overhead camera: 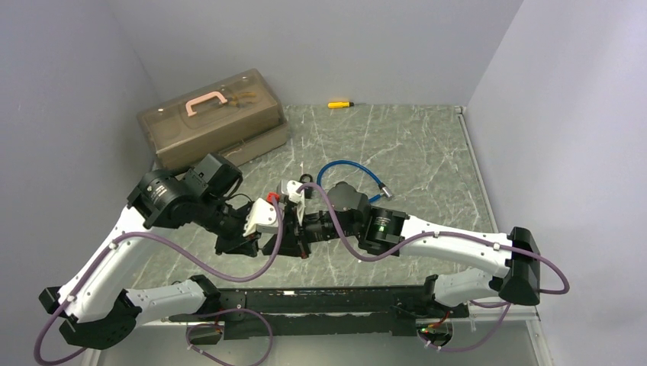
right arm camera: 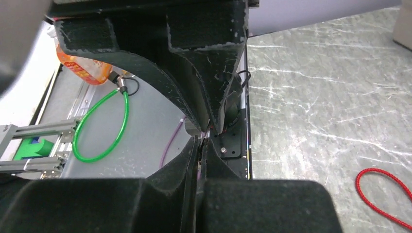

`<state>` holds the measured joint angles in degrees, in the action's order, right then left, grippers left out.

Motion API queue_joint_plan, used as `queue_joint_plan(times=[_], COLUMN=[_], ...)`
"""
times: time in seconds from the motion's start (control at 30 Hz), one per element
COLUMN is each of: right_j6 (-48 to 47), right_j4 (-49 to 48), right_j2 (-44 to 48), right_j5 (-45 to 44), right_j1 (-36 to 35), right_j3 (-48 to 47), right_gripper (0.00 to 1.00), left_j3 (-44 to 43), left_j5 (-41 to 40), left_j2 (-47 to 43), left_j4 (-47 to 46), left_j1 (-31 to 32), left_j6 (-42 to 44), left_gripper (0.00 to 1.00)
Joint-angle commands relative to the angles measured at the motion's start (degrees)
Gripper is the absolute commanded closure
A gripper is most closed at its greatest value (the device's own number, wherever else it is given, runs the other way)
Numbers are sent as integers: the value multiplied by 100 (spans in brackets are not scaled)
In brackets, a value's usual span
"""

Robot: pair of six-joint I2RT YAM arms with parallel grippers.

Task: Unlock with the key
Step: Pick up the key from the center of the board.

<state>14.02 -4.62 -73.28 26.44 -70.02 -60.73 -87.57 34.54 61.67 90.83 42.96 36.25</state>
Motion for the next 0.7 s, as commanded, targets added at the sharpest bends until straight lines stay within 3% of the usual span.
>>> queue_joint_plan(times=[0.0,0.37,0.53,0.67], right_j6=[286,247,283,464], right_j4=[-29,-326,-424,-438], right_j2=[168,989,1284,1371], right_j5=[-92,-728,-524,19], right_j1=[121,216,283,381], right_j3=[182,667,683,542], right_gripper=[100,100,100,100], left_j3=[-105,27,320,477], left_j5=[325,270,179,1219], left_j2=[-63,-620,-919,-822], left_j4=[-73,-748,-1476,-1553], left_j1=[2,-448,-851,-1705], left_j6=[79,-232,-519,-96], left_gripper=[77,31,24,25])
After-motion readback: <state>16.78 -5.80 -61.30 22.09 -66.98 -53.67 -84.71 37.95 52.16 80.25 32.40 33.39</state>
